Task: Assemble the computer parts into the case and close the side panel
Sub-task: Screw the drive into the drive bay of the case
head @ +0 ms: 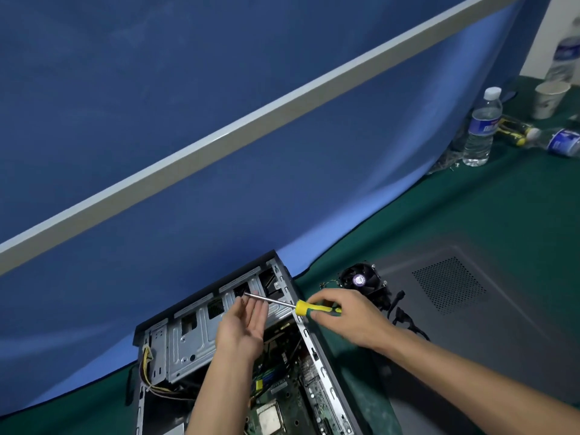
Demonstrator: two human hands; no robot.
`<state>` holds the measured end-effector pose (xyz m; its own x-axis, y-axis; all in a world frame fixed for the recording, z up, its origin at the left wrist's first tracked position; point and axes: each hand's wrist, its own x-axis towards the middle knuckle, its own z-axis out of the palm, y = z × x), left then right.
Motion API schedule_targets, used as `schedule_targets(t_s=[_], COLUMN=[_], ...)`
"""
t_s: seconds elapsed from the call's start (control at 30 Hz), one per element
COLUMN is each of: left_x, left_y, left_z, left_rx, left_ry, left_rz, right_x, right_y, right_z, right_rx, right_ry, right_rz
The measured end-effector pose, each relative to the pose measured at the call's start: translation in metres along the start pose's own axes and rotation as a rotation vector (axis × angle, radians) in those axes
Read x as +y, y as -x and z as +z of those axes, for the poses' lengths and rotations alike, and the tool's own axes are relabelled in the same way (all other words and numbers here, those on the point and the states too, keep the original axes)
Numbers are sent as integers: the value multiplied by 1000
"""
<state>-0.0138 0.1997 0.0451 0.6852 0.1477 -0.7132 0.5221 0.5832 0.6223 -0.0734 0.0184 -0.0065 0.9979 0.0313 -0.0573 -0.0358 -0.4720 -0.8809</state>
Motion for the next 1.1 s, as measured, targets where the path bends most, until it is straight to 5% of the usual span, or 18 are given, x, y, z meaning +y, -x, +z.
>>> schedule_targets(t_s=[0.5, 0.83, 0.97, 1.1], left_x=[16, 15, 24, 23], left_y=[8, 8, -1, -12], left_z=[-35, -36, -37, -36], left_rx=[-72, -61, -47, -44], left_ry=[295, 225, 253, 376], left_rz=[-20, 121, 45, -48], right_x=[-30, -56, -78, -100], right_y=[-3, -27, -38, -35], right_z=[4, -2, -6, 6], right_rx=[-35, -145, -20, 194], right_ry=[230, -38, -171, -45], right_rz=[-192, 42, 137, -38])
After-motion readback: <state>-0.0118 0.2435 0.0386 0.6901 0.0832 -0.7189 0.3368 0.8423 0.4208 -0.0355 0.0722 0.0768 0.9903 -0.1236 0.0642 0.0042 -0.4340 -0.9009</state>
